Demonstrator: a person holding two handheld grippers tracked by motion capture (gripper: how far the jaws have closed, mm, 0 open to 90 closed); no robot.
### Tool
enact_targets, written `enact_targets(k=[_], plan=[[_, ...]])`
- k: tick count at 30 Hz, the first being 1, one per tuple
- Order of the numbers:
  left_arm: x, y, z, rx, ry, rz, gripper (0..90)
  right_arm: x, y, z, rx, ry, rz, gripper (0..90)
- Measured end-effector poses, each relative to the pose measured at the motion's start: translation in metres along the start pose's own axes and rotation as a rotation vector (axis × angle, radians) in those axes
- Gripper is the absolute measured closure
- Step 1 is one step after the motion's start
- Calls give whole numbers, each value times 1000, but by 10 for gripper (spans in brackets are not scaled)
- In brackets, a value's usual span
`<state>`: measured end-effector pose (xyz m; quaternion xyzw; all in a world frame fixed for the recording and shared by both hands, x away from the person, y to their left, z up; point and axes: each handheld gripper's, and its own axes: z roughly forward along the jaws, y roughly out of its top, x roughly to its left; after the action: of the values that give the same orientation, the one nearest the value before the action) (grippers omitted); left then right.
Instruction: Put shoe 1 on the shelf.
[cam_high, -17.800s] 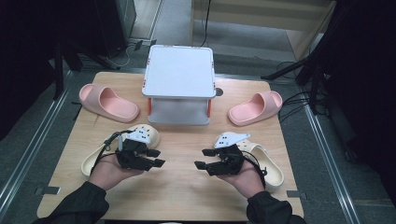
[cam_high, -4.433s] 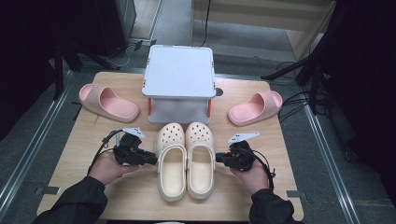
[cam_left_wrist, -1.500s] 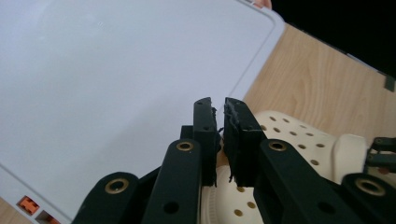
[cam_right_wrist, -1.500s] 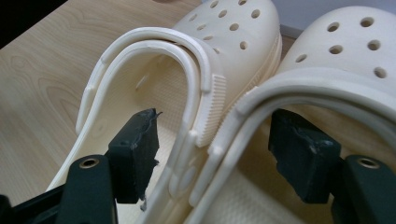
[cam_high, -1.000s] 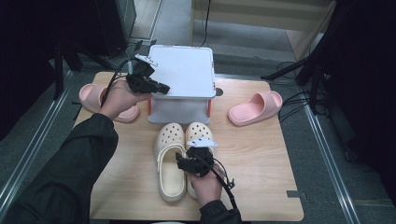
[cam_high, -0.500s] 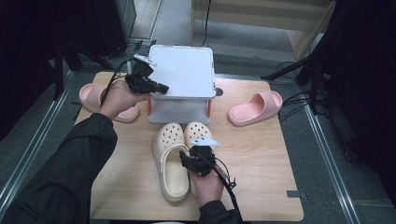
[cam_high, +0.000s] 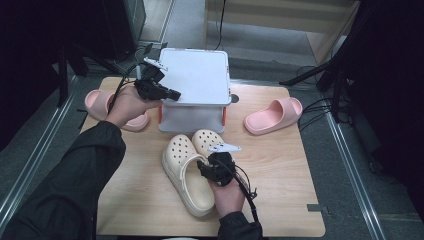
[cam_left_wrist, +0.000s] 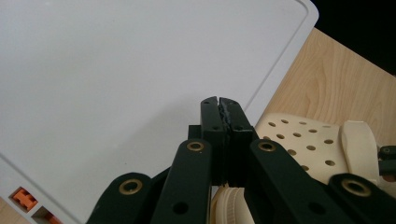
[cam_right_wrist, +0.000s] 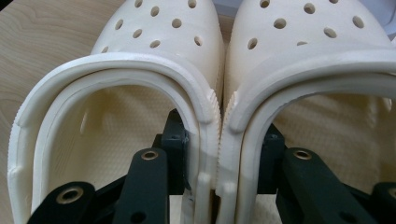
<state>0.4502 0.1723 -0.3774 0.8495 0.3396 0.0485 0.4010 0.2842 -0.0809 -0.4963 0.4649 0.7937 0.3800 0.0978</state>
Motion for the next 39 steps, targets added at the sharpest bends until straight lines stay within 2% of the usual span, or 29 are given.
enact_targets(k=[6, 10, 14, 19, 20, 22, 25, 28, 30, 32, 34, 36, 39], plan=[[0, 2, -1, 14, 7, 13, 897, -2, 3, -2, 8, -1, -12, 656], [0, 2, 0, 17, 2, 8, 896, -2, 9, -5, 2, 9, -25, 658], [3, 2, 0, 13, -12, -5, 896, -3, 22, -10, -28, 14, -32, 657], [2, 3, 0, 19, -12, 1, 896, -6, 34, -10, -57, 11, -51, 657], [2, 3, 0, 18, -11, 0, 895, -8, 38, -7, -77, 16, -63, 657], [3, 3, 0, 19, -13, -1, 896, -9, 40, -6, -81, 17, -61, 657], [2, 3, 0, 19, -13, -2, 894, -12, 52, 2, -77, 16, -60, 657], [3, 3, 0, 21, -20, -9, 894, -16, 69, 13, -65, -8, -77, 657], [4, 2, -1, 19, -27, -16, 894, -17, 72, 16, -65, -7, -82, 656], [5, 2, -1, 17, -32, -19, 894, -22, 83, 25, -79, 2, -70, 656], [5, 2, -1, 18, -30, -18, 894, -22, 85, 27, -81, 1, -67, 656], [4, 2, 0, 17, -28, -22, 895, -23, 95, 36, -84, -31, -81, 656], [3, 3, -1, 22, -22, -15, 894, -24, 100, 42, -93, -51, -89, 656]])
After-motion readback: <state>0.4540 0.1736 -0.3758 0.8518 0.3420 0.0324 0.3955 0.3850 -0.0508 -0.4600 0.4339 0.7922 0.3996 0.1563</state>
